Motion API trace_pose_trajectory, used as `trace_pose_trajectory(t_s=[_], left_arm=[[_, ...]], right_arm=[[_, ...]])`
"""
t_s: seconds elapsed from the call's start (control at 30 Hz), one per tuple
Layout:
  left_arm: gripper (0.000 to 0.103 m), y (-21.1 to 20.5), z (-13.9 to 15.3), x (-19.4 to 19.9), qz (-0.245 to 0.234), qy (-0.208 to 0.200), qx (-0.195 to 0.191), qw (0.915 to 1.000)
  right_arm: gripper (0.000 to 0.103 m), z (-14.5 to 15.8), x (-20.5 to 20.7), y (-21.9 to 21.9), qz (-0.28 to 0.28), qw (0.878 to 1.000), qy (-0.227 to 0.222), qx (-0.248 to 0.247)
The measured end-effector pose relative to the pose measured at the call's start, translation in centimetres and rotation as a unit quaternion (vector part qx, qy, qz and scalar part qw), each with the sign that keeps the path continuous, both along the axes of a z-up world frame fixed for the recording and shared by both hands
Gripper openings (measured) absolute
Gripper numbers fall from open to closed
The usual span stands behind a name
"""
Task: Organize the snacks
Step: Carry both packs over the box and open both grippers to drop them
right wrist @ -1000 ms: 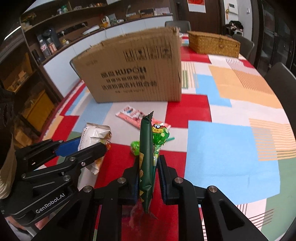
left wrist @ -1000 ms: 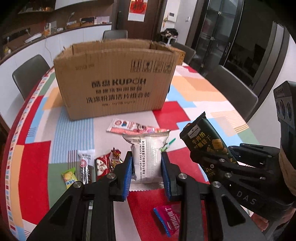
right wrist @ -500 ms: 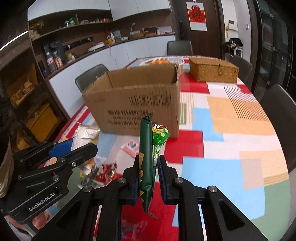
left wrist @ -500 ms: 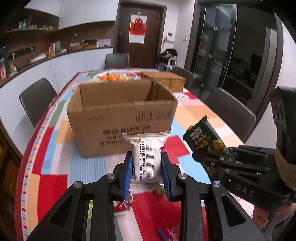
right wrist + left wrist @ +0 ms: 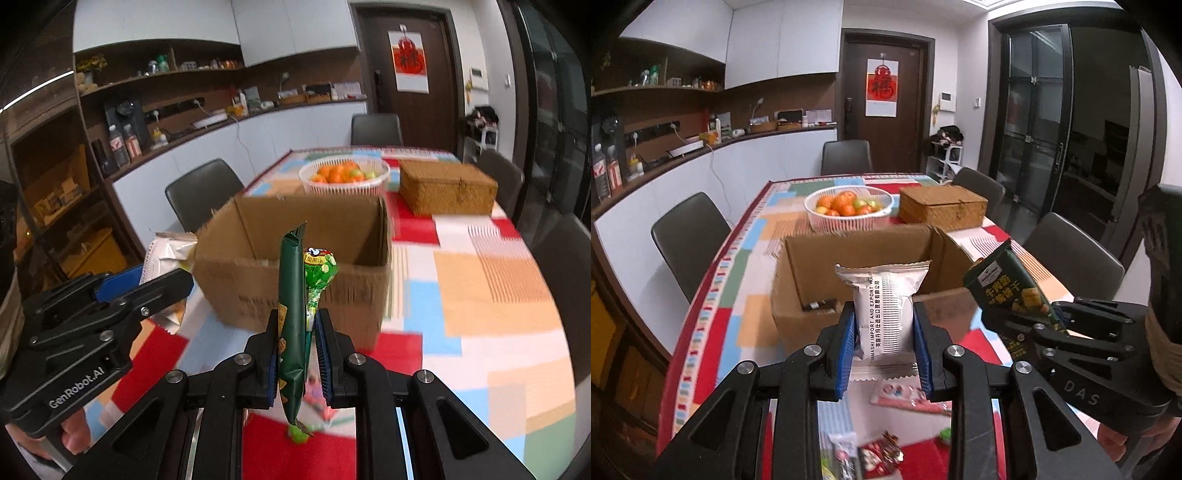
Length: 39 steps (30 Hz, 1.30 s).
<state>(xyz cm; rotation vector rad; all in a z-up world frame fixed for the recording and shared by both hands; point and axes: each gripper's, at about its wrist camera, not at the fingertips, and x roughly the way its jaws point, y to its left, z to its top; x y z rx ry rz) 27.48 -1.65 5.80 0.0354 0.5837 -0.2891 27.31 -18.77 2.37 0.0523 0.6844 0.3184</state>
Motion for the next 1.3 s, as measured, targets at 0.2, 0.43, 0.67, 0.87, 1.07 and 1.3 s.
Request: trace_pose_trajectory(t_s=[0.2, 0.43, 0.67, 0.87, 1.07, 1.3], left_arm=[[0.029, 0.8, 0.8, 2.6, 0.009, -0.006, 0.005, 0.9999], [0.029, 1.4, 0.4, 6.6, 0.011, 0.018, -0.004, 0.9998], [0.029, 1.1, -1.2, 10.2, 0.016, 0.049, 0.002, 0.9987], [0.030, 1.0, -2.2, 12.8, 0.023, 0.070, 0.015, 0.9971], [0.046, 0.7, -1.9, 12.3, 0.041, 0.053, 0.038, 0.9970], [0.053, 1.2, -0.5, 9.3, 0.040, 0.034, 0.032, 0.9981]], right_arm=[[0.019, 1.8, 2.3, 0.9, 0.004, 1.000, -0.024, -0.007], [0.019, 3.1, 6.0, 1.7, 0.013, 1.000, -0.025, -0.008], [0.019, 2.4, 10.0, 2.2, 0.014, 1.000, 0.002, -0.004], [0.019, 1.0, 13.1, 2.4, 0.013, 0.999, 0.032, -0.007], [0.038, 0.5, 14.6, 1.9, 0.006, 0.999, 0.045, -0.014], [0.038, 1.7, 12.4, 1.2, -0.003, 1.000, 0.026, -0.011]])
